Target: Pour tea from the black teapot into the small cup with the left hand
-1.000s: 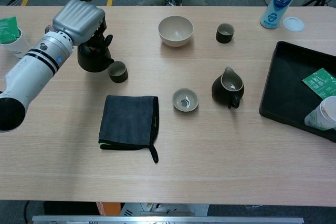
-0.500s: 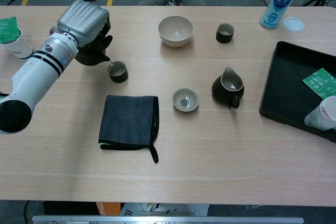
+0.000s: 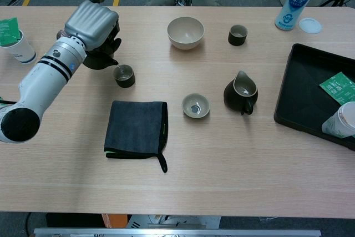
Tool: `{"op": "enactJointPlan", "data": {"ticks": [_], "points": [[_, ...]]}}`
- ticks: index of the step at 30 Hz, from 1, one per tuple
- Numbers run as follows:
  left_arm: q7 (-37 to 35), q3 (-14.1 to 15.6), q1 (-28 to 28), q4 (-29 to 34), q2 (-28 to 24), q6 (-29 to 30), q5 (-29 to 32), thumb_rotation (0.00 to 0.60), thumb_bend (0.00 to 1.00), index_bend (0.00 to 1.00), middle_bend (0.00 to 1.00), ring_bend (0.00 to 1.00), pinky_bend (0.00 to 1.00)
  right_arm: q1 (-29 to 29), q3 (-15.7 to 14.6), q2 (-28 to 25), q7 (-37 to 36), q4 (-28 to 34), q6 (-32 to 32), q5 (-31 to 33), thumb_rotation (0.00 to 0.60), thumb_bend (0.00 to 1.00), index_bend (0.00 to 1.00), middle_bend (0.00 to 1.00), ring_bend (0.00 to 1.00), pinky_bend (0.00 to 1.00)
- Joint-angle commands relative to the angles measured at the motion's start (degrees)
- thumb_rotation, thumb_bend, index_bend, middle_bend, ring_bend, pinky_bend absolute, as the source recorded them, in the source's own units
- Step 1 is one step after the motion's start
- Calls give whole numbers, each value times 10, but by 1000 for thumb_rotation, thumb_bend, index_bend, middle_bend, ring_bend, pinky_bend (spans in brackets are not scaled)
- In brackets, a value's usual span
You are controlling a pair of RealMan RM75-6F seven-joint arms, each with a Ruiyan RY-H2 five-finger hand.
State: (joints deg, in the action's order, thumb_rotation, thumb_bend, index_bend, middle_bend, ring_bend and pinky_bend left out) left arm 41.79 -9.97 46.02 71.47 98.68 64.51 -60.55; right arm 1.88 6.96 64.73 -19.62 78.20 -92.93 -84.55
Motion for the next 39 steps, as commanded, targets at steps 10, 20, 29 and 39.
{"op": "enactJointPlan", "data": {"ticks": [10,20,29,39], "points": [[5,3,-3,-13,5,2,-15,592,451,845,983,818,110,0,1,0,0,0,1,0,600,108,316,344,224,284],[9,4,-5,-24,10,3,-28,599,451,845,983,818,109,1,1,1,-1,-2,0,1,600,108,317,344,225,284],[7,1,-7,-28,12,3,-36,600,452,845,984,818,109,2,2,1,-2,-3,0,2,600,108,317,344,225,284],[-35,-24,-13,-7,3,-26,1,596,451,843,983,818,109,2,4,0,3,1,-1,3,600,108,317,344,225,284]]}}
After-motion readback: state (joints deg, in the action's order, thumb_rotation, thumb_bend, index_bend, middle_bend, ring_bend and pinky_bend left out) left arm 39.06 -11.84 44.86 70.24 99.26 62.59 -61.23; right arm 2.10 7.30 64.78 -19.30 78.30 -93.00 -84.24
